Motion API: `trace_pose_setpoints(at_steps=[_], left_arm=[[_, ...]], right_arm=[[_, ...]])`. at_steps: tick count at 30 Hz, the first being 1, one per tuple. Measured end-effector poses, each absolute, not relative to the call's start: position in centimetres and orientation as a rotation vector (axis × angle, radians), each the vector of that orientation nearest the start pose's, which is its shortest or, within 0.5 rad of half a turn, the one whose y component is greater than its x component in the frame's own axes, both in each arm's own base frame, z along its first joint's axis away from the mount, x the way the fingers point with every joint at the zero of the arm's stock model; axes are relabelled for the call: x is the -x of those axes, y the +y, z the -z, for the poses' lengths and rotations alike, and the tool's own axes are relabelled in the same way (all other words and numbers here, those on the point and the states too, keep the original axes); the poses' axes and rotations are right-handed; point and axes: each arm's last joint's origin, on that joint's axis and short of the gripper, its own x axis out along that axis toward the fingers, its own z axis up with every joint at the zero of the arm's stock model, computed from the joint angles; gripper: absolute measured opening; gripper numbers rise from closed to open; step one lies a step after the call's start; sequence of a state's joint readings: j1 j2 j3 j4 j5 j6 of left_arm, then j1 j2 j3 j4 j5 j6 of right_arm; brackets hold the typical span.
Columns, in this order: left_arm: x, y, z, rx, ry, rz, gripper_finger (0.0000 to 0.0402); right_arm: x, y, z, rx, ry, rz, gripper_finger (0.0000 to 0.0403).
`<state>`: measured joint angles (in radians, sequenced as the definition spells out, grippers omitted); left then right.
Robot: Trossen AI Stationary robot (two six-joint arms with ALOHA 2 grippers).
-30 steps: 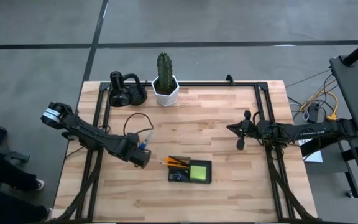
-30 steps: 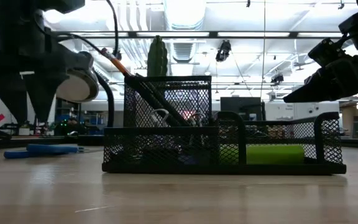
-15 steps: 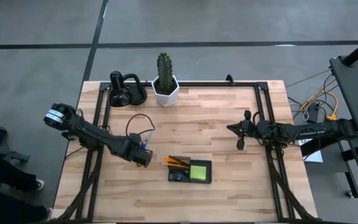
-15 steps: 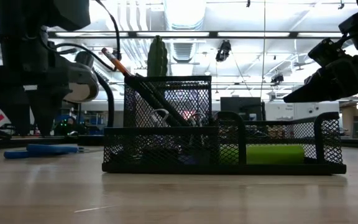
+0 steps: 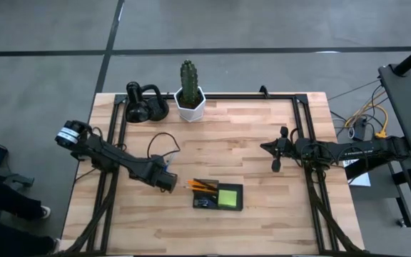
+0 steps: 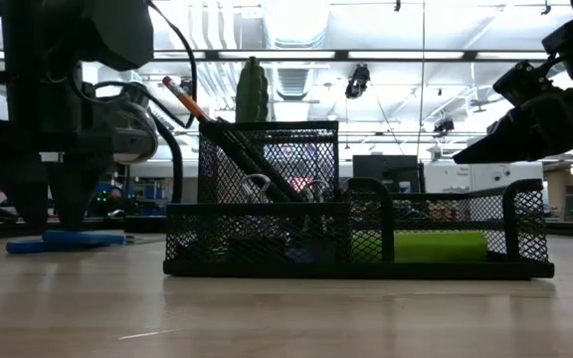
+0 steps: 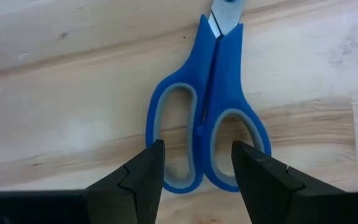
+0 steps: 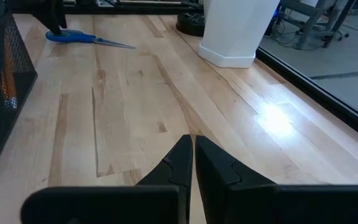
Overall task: Pick and place office supplies into organizer
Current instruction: Put the blue scissor into the desk organizer
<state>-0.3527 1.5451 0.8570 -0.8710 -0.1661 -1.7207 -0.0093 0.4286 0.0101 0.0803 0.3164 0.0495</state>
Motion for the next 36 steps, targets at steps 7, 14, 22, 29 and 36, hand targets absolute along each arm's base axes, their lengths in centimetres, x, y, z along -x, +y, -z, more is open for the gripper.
trace_pose_setpoints(at_steps=[7, 14, 22, 29, 36], left_arm=[[-23.4, -7.9, -16.0, 0.999, 1.122, -1.063, 0.0171], [-23.5, -7.7, -16.0, 0.993, 1.124, -1.057, 0.0171], [-23.2, -7.4, -14.9, 1.034, 1.157, -1.031, 0.0171], [-22.8, -7.2, -14.3, 1.026, 1.169, -1.011, 0.017], [-22.7, -7.1, -14.3, 1.017, 1.201, -0.997, 0.0114]], right_arm=[[-11.8, -1.0, -13.7, 0.003, 0.328, 0.33, 0.0008], [-11.8, -1.0, -13.7, 0.002, 0.327, 0.331, 0.0008], [-11.8, -1.0, -13.7, 0.002, 0.328, 0.331, 0.0008], [-11.8, -1.0, -13.7, 0.003, 0.328, 0.331, 0.0008], [-11.8, -1.0, -13.7, 0.002, 0.328, 0.33, 0.0008]])
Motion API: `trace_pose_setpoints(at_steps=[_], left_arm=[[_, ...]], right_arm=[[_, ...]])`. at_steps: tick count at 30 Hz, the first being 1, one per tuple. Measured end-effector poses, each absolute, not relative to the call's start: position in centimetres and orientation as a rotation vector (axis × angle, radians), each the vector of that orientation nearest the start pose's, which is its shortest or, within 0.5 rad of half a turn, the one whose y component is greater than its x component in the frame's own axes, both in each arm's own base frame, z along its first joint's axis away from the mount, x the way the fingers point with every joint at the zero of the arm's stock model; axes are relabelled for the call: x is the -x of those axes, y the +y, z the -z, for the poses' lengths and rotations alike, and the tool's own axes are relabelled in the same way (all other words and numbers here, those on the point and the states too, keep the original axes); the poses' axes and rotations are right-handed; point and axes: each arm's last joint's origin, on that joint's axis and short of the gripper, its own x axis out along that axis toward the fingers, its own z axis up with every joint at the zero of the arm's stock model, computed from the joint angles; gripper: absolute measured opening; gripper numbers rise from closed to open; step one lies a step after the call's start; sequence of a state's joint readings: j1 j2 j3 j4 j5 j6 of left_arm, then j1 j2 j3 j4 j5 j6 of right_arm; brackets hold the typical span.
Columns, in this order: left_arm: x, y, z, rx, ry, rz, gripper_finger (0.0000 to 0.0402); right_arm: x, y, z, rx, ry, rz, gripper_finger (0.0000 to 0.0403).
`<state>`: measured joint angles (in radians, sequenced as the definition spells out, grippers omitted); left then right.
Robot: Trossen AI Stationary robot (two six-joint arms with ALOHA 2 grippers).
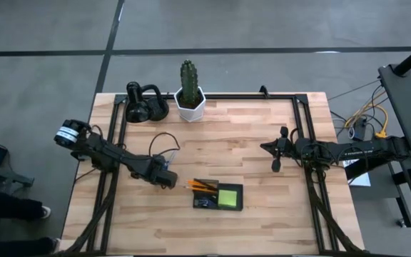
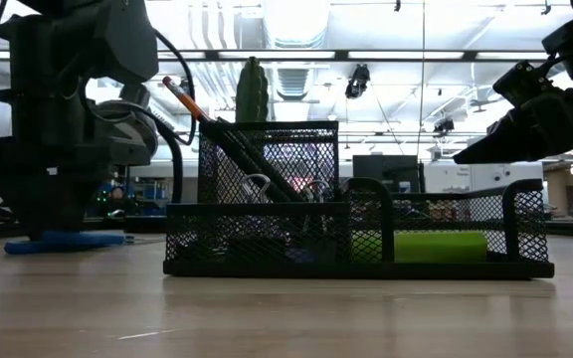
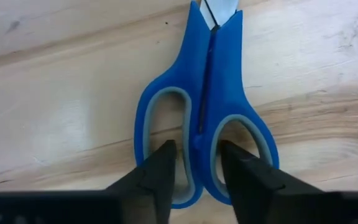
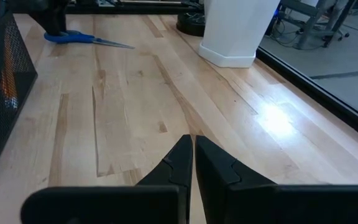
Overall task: Pick and place office supplies into organizer
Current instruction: Put the blue scissor into the desk organizer
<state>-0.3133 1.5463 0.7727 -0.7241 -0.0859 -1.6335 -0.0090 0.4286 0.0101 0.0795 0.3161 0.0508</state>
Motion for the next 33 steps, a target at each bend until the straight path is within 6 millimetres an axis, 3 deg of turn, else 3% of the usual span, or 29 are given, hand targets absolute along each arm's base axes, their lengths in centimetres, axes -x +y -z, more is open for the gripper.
trace_pose_setpoints(at_steps=[8, 19, 33], left_arm=[[-22.1, -6.9, -13.8, 0.989, 1.24, -1.0, 0.0018], [-21.4, -6.9, -15.0, 1.043, 1.281, -0.952, 0.0015], [-21.0, -6.4, -20.3, 1.048, 1.07, -0.871, 0.0015]], right_arm=[[-11.8, -1.0, -13.7, 0.003, 0.329, 0.33, 0.0008], [-11.8, -1.0, -13.7, 0.003, 0.329, 0.33, 0.0008], [-11.8, -1.0, -13.7, 0.004, 0.33, 0.331, 0.0008]])
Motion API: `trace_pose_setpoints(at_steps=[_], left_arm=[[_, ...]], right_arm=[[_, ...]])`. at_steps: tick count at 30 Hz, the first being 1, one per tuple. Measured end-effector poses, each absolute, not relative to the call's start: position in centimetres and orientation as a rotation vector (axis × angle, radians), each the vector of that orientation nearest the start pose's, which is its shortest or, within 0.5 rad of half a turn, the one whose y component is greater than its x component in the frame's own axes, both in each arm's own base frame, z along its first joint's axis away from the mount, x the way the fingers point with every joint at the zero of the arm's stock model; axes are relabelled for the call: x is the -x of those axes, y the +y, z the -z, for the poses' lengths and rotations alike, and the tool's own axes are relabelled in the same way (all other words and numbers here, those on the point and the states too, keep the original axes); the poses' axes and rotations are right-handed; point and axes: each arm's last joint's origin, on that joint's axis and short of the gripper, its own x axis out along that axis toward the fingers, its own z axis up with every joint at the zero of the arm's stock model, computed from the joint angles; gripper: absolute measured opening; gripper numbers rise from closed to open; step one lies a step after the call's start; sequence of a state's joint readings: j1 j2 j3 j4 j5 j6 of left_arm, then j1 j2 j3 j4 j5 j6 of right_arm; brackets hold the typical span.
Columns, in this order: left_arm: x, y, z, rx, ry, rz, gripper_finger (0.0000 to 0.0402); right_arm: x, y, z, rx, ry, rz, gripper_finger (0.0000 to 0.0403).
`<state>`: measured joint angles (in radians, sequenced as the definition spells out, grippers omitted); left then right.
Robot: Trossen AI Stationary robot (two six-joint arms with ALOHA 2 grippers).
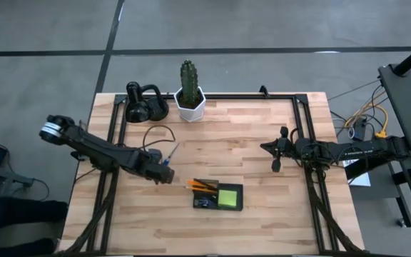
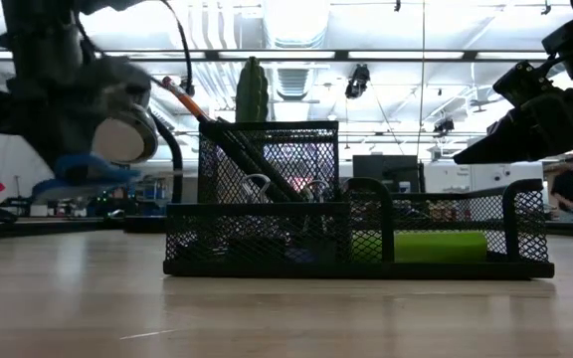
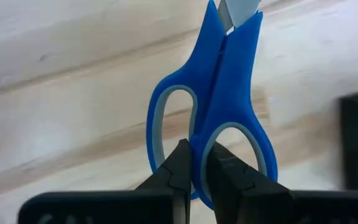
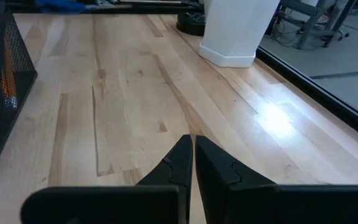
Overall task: Pick and place office supplies into organizer
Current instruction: Put the blue scissor into the desk organizer
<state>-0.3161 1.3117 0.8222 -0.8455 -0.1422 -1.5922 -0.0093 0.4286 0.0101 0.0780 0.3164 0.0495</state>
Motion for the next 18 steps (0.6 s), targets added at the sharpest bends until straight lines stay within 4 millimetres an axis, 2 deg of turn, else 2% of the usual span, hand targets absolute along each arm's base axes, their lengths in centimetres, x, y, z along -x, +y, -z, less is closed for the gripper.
trace_pose_setpoints(at_steps=[11, 18], left_arm=[[-22.0, -6.4, -23.3, 0.927, 0.915, -0.787, 0.0014], [-22.9, -6.5, -25.8, 0.787, 0.834, -0.711, 0.0014]], right_arm=[[-11.8, -1.0, -13.7, 0.004, 0.331, 0.33, 0.0008], [-11.8, -1.0, -13.7, 0.003, 0.331, 0.331, 0.0008]])
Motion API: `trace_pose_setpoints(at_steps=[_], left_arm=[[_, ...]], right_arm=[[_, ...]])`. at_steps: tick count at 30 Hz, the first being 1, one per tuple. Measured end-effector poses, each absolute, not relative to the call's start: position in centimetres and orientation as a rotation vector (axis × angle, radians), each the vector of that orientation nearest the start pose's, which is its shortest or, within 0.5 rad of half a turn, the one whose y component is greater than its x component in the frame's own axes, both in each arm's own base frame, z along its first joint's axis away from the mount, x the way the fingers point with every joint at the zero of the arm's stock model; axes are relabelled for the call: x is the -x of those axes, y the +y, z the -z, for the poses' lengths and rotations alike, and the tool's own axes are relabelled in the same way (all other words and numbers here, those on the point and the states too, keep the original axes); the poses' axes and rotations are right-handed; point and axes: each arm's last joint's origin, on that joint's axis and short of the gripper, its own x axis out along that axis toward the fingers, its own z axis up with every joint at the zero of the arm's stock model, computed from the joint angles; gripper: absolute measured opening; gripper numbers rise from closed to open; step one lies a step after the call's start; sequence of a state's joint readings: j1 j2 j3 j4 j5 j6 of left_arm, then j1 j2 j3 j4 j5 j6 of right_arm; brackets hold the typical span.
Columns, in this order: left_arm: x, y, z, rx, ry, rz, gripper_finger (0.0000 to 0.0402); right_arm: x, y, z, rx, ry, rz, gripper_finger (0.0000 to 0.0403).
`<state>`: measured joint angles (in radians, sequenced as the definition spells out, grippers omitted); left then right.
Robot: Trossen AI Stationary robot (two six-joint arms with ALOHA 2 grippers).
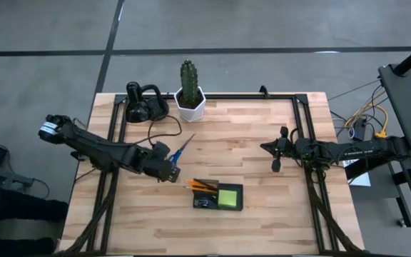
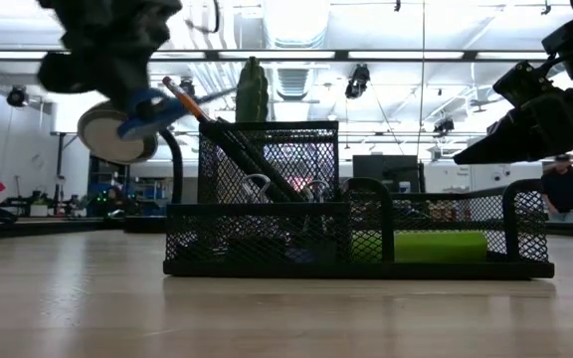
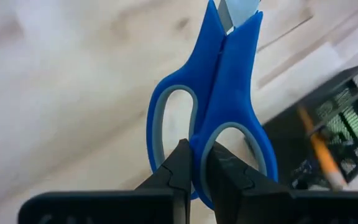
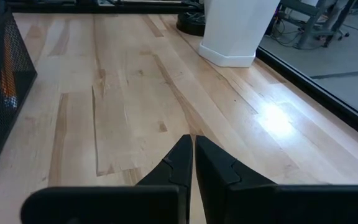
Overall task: Pick and place office supplies into organizer
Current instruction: Put the blue scissor into the desk organizer
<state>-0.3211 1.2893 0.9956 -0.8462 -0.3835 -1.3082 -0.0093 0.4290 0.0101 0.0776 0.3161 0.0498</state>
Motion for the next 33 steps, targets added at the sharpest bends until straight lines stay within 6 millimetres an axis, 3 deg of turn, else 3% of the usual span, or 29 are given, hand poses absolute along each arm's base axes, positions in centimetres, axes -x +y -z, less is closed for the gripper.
trace_pose_setpoints(at_steps=[6, 22, 28, 33], left_arm=[[-24.7, -6.7, -27.7, 0.459, 0.743, -0.684, 0.0014], [-32.4, -8.9, -31.3, -0.334, 0.775, -0.635, 0.0014], [-33.7, -10.0, -31.2, -0.662, 0.851, -0.627, 0.0014], [-34.2, -11.0, -30.8, -0.812, 0.893, -0.609, 0.0014]], right_arm=[[-11.8, -1.0, -13.7, 0.004, 0.33, 0.33, 0.0008], [-11.8, -1.0, -13.7, 0.004, 0.331, 0.33, 0.0008], [-11.8, -1.0, -13.7, 0.004, 0.33, 0.331, 0.0008], [-11.8, -1.0, -13.7, 0.004, 0.331, 0.33, 0.0008]])
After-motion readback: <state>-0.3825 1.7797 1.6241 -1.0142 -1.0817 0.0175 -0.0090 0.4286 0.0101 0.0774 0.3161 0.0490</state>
